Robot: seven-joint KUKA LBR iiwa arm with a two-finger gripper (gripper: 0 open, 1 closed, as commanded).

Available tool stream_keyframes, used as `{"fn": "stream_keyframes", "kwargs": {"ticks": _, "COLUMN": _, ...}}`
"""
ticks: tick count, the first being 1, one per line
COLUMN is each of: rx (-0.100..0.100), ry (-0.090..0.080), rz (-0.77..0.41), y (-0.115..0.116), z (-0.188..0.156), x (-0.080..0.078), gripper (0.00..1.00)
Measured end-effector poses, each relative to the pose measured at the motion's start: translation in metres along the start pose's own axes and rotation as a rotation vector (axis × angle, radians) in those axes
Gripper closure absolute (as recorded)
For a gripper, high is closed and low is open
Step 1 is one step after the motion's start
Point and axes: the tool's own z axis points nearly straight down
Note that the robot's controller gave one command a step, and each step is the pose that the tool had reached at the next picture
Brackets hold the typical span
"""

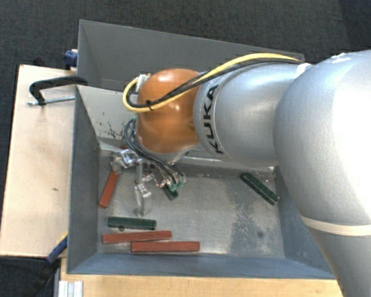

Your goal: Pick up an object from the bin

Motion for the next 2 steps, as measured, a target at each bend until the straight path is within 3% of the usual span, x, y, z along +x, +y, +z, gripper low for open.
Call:
{"fn": "stream_keyframes", "kwargs": {"ticks": 1, "rx": -0.001, "ry": -0.004, "rz": -0.007, "y": -0.001, "z": 0.012, "x": 0.001, "gripper": 0.0}}
{"fn": "stream_keyframes", "kwargs": {"ticks": 2, "rx": 0.0, "ry": -0.008, "rz": -0.001, "y": 0.004, "z": -0.015, "x": -0.006, "gripper": 0.0}}
